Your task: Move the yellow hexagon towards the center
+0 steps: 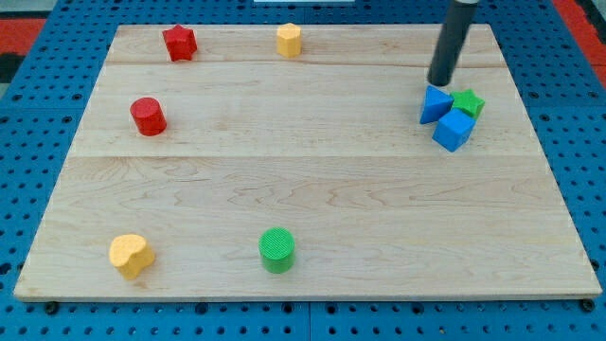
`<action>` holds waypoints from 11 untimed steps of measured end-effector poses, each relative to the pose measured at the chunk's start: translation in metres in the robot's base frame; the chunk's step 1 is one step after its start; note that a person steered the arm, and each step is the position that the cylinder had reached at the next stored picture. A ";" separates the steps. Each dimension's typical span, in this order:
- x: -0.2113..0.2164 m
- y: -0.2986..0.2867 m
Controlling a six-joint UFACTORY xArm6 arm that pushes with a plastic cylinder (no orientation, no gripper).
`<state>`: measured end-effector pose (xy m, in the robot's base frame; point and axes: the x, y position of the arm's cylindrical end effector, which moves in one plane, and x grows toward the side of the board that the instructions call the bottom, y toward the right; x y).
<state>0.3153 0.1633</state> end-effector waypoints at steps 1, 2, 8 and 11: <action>-0.021 -0.035; -0.070 -0.039; -0.105 -0.252; -0.062 -0.317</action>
